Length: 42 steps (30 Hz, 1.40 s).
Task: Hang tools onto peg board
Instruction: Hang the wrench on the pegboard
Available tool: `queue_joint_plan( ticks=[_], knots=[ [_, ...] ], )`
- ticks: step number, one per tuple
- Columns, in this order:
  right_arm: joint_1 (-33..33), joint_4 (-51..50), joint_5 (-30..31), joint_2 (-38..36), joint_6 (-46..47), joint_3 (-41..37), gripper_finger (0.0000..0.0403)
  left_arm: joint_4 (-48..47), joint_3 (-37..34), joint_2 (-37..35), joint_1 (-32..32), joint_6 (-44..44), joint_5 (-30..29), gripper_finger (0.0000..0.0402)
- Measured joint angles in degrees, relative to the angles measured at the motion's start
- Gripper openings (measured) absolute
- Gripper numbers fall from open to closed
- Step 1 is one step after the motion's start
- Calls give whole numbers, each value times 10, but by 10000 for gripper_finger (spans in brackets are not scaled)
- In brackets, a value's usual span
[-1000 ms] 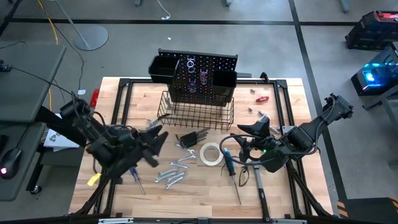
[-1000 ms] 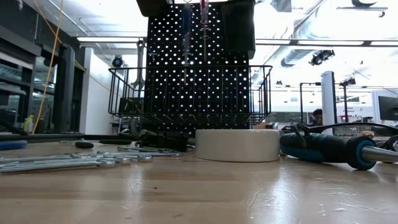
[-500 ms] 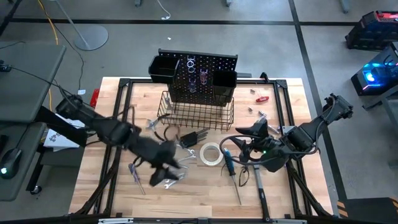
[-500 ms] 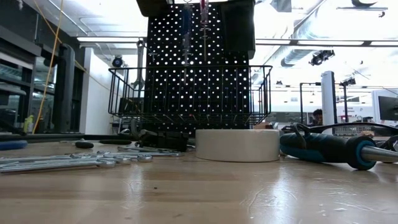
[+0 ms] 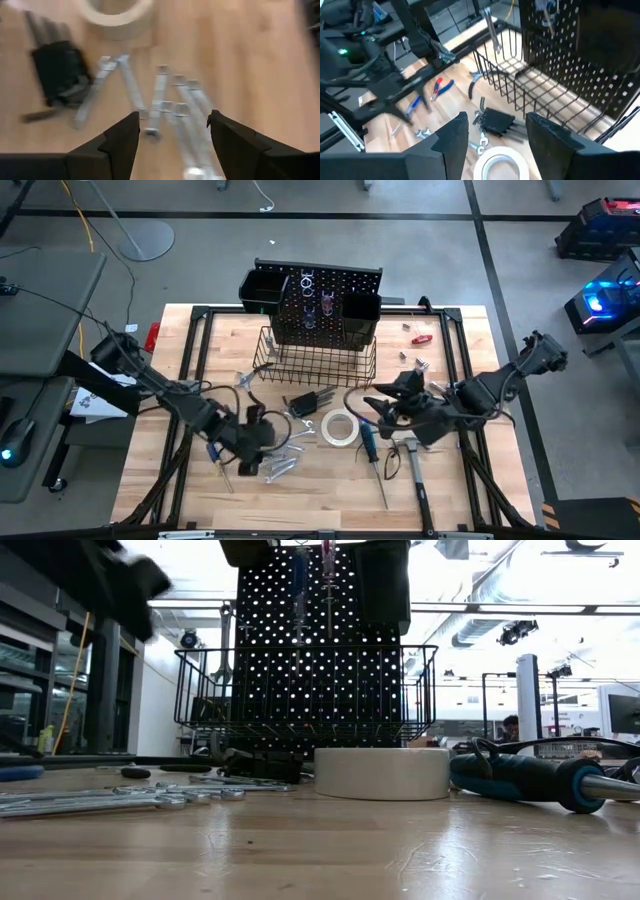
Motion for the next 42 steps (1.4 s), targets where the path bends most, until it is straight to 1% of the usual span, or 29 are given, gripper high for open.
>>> queue_joint_plan(
  ticks=[2, 4, 6, 8, 9, 10, 13, 15, 18, 20, 22, 25, 28, 30, 32, 42],
  knots=[
    [-13, -2, -16, 8, 22, 0, 185, 11, -17, 0, 25, 36, -11, 212],
    [-26, -17, -35, 17, 48, 0, 164, 44, -37, -1, 49, 68, -6, 179],
    [-35, -49, -59, 32, 89, 0, 114, 100, -69, -1, 62, 84, 24, 119],
    [-38, -88, -76, 50, 126, 0, 40, 150, -99, 0, 68, 74, 57, 41],
    [-38, -101, -87, 58, 136, 0, 21, 168, -110, 0, 68, 61, 63, 22],
    [-37, -113, -99, 65, 149, 0, 16, 178, -118, 0, 68, 47, 63, 16],
    [-36, -145, -139, 86, 168, 0, 4, 181, -139, 1, 64, 9, 44, 4],
    [-37, -149, -160, 99, 162, 0, 3, 212, -146, 2, 63, -5, 34, 2],
    [-41, -143, -184, 117, 138, 0, 1, 269, -146, 17, 63, 10, 29, 0],
    [-48, -134, -206, 132, 124, 0, 1, 281, -148, 39, 64, 12, 31, 0],
    [-57, -95, -228, 140, 96, -10, 0, 281, -145, 65, 64, 2, 39, 0],
    [-67, 4, -264, 142, 75, -51, 0, 270, -144, 100, 61, -16, 42, 0],
    [-68, 77, -271, 144, 79, -82, 0, 278, -144, 106, 61, -43, 20, 0],
    [-68, 115, -273, 144, 79, -89, 0, 279, -143, 102, 61, -51, 8, 0],
    [-67, 119, -273, 143, 79, -91, 0, 277, -143, 102, 61, -52, 2, 0],
    [-73, 120, -281, 143, 73, -91, 0, 250, -143, 106, 61, -56, 10, 0]
  ],
)
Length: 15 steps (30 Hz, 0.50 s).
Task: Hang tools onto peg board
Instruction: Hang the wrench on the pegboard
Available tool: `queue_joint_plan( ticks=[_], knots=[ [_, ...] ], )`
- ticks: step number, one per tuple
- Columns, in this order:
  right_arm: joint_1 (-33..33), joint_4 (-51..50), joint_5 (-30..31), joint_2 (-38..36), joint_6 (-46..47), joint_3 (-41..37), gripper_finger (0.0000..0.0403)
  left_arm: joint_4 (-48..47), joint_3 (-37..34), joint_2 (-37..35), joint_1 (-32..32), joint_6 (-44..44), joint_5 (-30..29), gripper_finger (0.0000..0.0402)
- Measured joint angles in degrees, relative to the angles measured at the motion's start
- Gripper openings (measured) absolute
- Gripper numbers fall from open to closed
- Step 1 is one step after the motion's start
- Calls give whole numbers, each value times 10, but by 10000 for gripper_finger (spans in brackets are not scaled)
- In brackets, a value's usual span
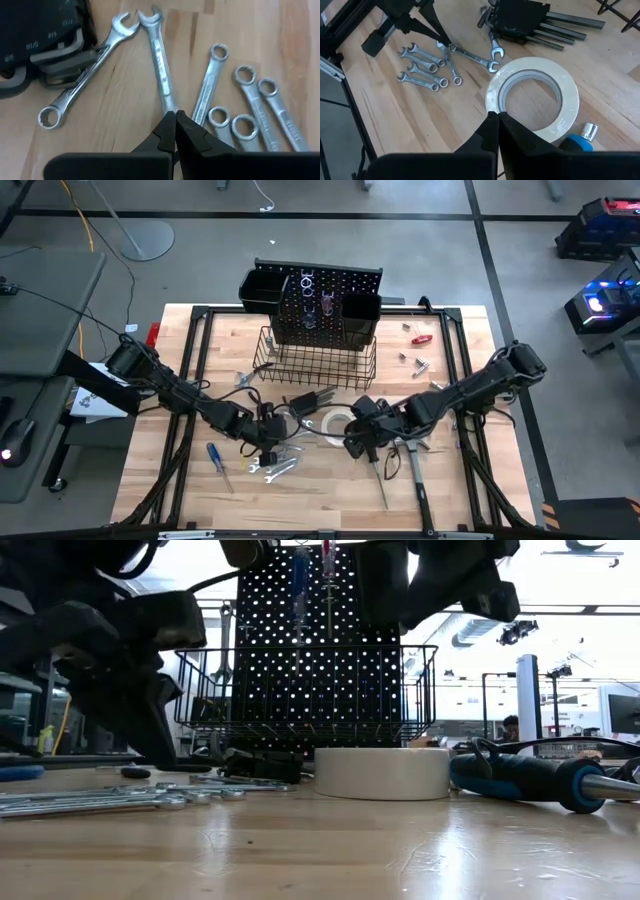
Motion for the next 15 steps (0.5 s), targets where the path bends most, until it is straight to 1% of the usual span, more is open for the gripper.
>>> queue_joint_plan(
  ticks=[8, 15],
  knots=[
    [-6, 0, -2, 0, -4, 0, 0, 1, -14, 7, 0, -9, 8, 0],
    [-6, 0, -4, 0, -4, 0, 0, 30, -14, 9, 0, -11, 6, 0]
  ],
)
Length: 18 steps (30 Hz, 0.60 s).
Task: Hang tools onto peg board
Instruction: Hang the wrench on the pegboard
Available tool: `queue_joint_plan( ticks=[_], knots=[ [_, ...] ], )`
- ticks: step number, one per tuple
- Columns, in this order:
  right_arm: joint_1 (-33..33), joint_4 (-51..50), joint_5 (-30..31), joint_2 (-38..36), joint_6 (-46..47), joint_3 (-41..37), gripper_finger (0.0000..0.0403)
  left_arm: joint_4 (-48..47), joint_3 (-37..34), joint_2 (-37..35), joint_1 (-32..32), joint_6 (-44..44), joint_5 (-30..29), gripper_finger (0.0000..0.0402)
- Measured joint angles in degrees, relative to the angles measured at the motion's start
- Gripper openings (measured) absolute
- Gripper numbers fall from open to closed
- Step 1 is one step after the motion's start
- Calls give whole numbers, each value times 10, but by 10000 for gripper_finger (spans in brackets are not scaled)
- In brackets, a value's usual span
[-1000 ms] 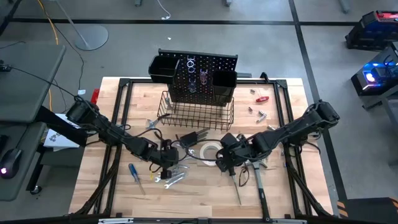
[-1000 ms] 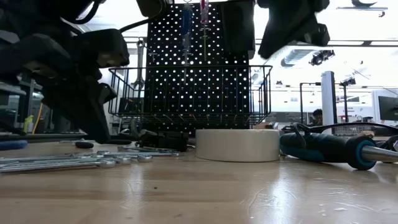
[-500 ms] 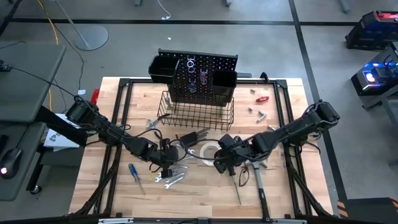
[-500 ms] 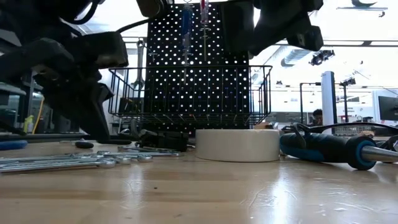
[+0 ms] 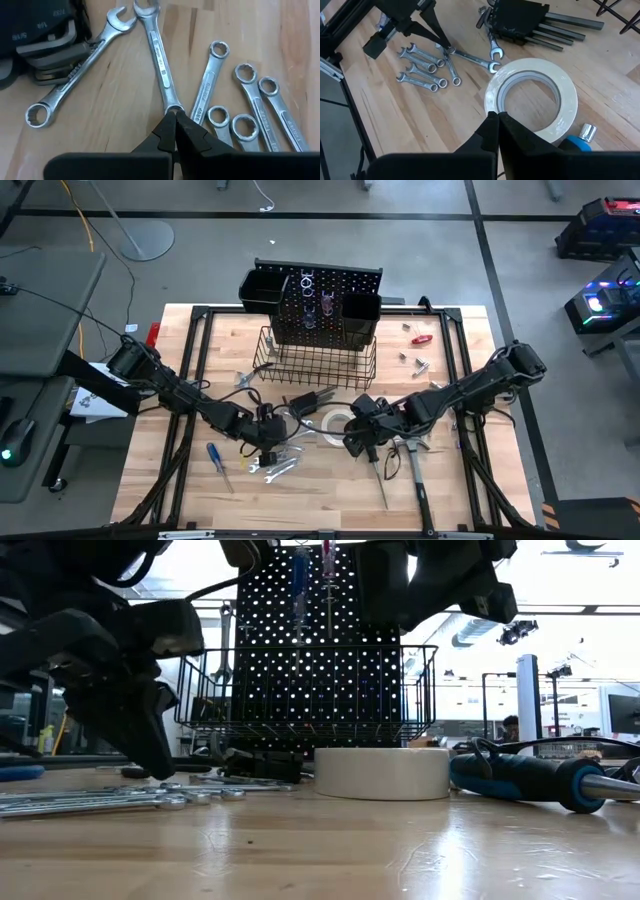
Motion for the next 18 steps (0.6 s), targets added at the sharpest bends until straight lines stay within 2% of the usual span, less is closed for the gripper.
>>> queue_joint_plan(
  ticks=[9, 18],
  knots=[
    [0, 0, 0, 0, 0, 0, 0, 5, 0, -3, -3, -6, -3, 0],
    [0, -2, -2, 0, 0, 0, 0, 43, 4, 55, -3, -24, 1, 0]
  ],
)
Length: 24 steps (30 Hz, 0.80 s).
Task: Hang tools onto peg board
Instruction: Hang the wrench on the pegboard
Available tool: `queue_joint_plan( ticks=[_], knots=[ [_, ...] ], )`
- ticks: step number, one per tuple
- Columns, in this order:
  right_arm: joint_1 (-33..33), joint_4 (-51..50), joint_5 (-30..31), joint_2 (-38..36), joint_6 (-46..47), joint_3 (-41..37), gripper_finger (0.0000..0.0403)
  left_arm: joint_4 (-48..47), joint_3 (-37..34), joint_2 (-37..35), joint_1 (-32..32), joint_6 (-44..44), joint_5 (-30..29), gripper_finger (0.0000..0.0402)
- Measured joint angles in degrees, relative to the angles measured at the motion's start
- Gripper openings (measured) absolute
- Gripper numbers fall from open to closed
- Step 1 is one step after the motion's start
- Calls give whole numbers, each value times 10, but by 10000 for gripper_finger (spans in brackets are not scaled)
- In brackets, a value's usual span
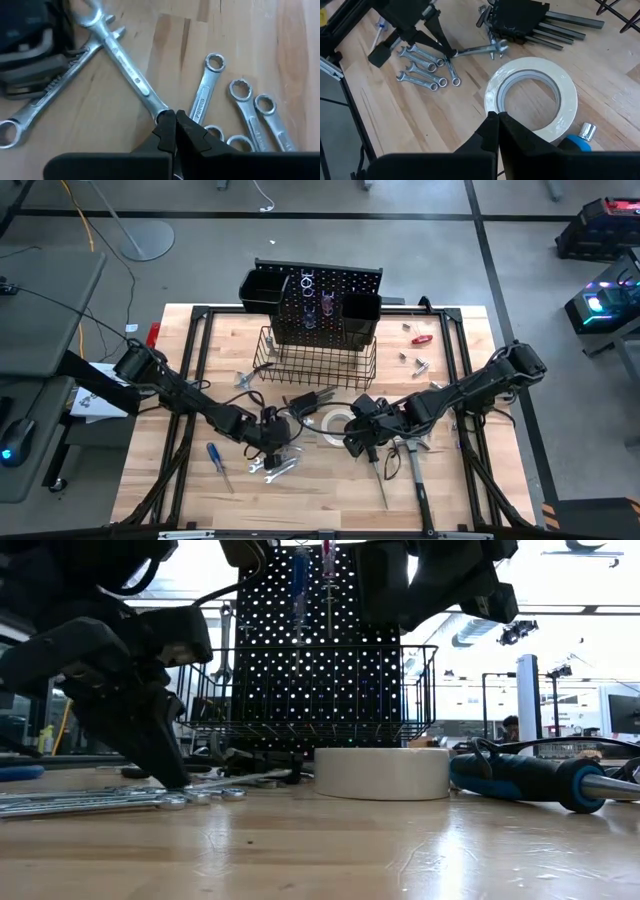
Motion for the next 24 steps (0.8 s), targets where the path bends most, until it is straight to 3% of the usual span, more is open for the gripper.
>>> queue_joint_plan(
  ticks=[3, 8, 14, 19, 24],
  knots=[
    [0, 22, -3, 0, 2, 0, 0, 7, 2, 23, -6, -20, -2, 0],
    [-6, 141, -9, 6, -53, 2, 0, 29, 2, 49, -24, -18, -38, 0],
    [-34, 206, -86, 57, -31, 3, 6, 37, 1, 58, -54, 1, -84, 0],
    [-57, 283, -171, 111, -59, 3, 69, 36, 0, 60, -73, 57, -110, 0],
    [-83, 265, -216, 148, -187, 21, 154, 36, 0, 60, -80, 152, -114, 0]
  ],
)
